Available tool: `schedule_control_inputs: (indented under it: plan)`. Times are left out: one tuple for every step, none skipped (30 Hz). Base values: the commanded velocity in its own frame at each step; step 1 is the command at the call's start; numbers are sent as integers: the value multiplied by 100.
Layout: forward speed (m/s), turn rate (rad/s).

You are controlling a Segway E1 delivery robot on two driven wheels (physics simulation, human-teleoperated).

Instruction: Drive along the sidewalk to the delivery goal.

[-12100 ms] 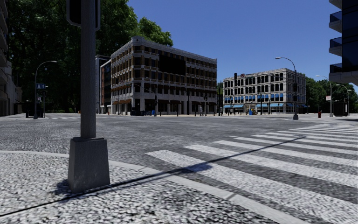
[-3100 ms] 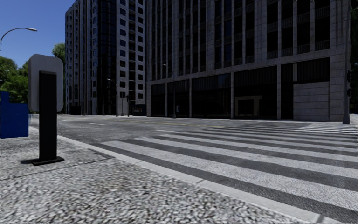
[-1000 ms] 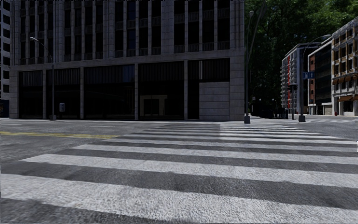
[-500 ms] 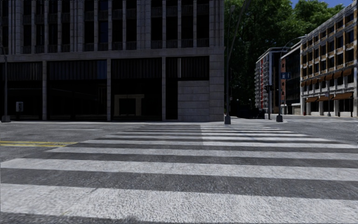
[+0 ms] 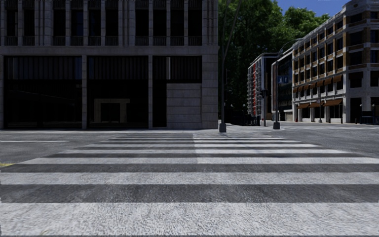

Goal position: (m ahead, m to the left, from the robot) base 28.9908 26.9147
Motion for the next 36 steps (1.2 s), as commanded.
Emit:
schedule_control_inputs:
  plan:
    - [198, 0]
    - [198, 0]
    - [199, 0]
    - [199, 0]
    - [199, 0]
    - [199, 0]
    - [199, 0]
    - [199, 0]
    - [199, 0]
    - [200, 0]
    - [200, 0]
    - [200, 0]
    - [200, 0]
    - [200, 0]
    - [200, 0]
    - [200, 0]
    - [200, 0]
    - [200, 0]
    - [200, 0]
    - [200, 0]
    - [200, 0]
    - [200, 0]
    - [200, 0]
    - [200, 0]
    - [200, 0]
    - [192, 0]
    - [189, 0]
    - [188, 0]
    - [188, 0]
    - [187, 0]
    - [187, 0]
    - [187, 0]
    - [187, 0]
    - [187, 0]
    - [187, 0]
    - [187, 0]
